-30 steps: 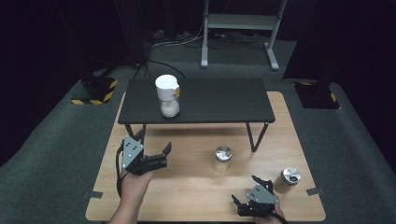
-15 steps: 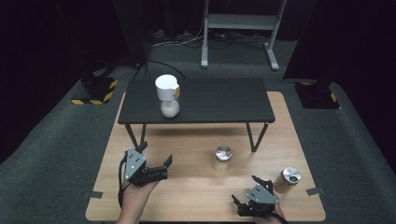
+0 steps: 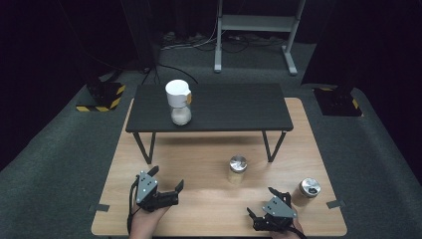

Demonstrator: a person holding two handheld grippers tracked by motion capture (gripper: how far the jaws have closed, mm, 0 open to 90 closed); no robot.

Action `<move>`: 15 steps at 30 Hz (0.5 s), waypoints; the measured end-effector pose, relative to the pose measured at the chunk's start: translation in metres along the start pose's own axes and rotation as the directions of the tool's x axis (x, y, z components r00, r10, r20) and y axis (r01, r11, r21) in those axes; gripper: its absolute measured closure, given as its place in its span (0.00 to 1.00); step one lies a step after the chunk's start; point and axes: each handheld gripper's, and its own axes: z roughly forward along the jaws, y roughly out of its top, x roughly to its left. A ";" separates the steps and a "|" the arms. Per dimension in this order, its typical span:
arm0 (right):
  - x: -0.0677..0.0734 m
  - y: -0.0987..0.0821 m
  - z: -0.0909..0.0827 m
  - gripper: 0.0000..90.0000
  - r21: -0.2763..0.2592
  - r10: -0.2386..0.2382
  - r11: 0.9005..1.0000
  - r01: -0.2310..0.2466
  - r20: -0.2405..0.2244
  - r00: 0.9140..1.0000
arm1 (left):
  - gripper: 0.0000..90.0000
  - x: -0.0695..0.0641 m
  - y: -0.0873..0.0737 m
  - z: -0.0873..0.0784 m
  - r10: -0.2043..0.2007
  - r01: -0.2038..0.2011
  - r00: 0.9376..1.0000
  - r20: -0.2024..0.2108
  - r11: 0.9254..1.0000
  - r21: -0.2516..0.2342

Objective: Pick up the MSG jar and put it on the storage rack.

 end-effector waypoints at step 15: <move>0.001 0.000 0.001 0.00 0.011 -0.005 1.000 0.005 0.013 1.000 | 0.00 -0.010 -0.040 0.004 0.075 -0.074 0.997 -0.001 0.990 0.123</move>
